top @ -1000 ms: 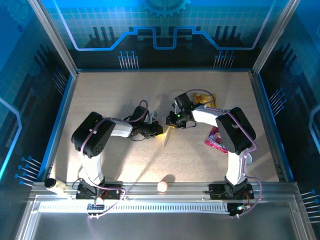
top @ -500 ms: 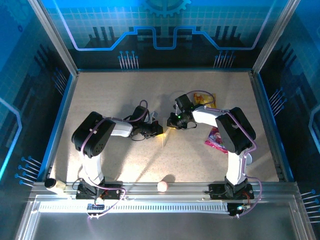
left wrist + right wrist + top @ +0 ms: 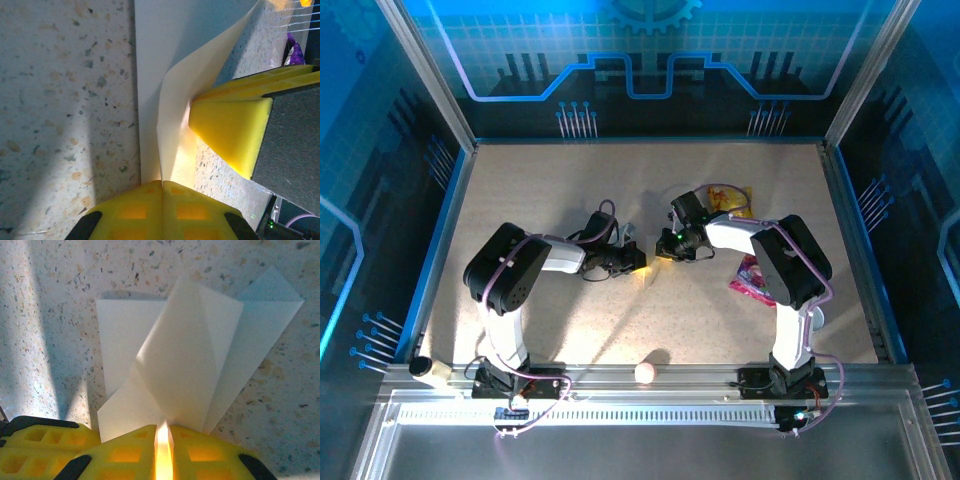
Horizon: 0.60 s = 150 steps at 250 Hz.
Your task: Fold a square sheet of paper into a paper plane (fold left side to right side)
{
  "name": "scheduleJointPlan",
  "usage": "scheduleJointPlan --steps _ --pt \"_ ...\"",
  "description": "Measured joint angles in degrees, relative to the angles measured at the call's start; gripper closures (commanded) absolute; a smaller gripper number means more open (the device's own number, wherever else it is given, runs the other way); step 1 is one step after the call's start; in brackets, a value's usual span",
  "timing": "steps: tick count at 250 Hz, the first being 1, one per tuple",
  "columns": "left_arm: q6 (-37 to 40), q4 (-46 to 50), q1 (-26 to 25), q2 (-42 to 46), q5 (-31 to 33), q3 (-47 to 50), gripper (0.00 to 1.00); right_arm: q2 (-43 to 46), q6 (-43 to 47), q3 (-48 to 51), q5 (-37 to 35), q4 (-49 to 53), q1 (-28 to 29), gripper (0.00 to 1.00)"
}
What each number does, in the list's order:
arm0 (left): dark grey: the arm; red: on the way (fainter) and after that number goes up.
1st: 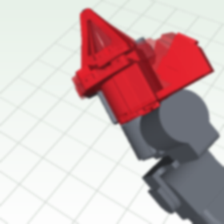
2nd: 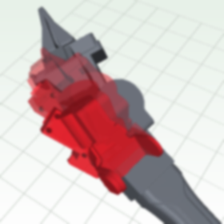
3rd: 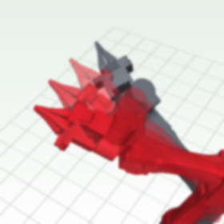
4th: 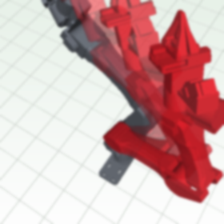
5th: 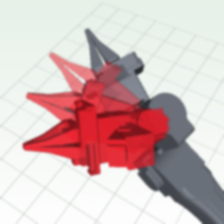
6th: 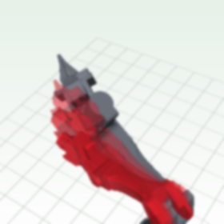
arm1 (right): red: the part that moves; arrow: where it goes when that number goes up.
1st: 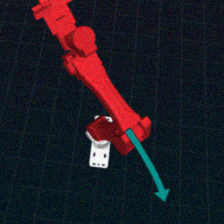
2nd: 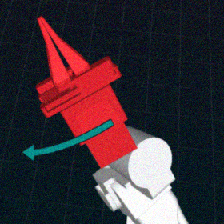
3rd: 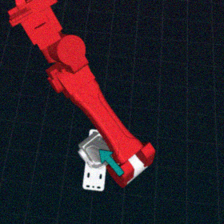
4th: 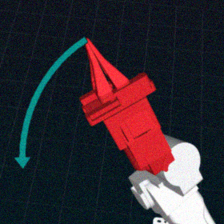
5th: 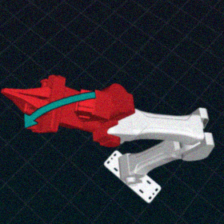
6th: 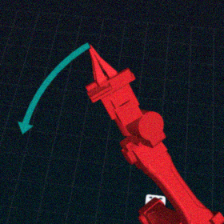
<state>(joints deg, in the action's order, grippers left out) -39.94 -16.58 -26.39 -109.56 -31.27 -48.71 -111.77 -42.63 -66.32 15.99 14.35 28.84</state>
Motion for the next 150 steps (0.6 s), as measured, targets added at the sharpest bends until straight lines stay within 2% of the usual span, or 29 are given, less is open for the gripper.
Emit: scheduleJointPlan --steps 41,71,117,150 --pt "0.09 0.00 -0.15 1.81 2.12 0.55 0.83 0.00 -0.20 0.66 -0.22 -0.48 -0.04 0.89" --pt "0.96 1.36 1.27 6.86 4.15 1.55 0.82 0.07 -0.26 0.90 -0.17 -0.72 -0.04 0.91" --pt "2.60 4.90 3.41 17.75 5.42 2.08 0.89 0.20 -0.42 1.03 -0.37 -0.85 -0.04 0.93" --pt "2.82 7.28 3.02 21.33 3.04 2.05 0.92 0.20 -0.42 1.03 -0.39 -0.85 -0.04 0.93"
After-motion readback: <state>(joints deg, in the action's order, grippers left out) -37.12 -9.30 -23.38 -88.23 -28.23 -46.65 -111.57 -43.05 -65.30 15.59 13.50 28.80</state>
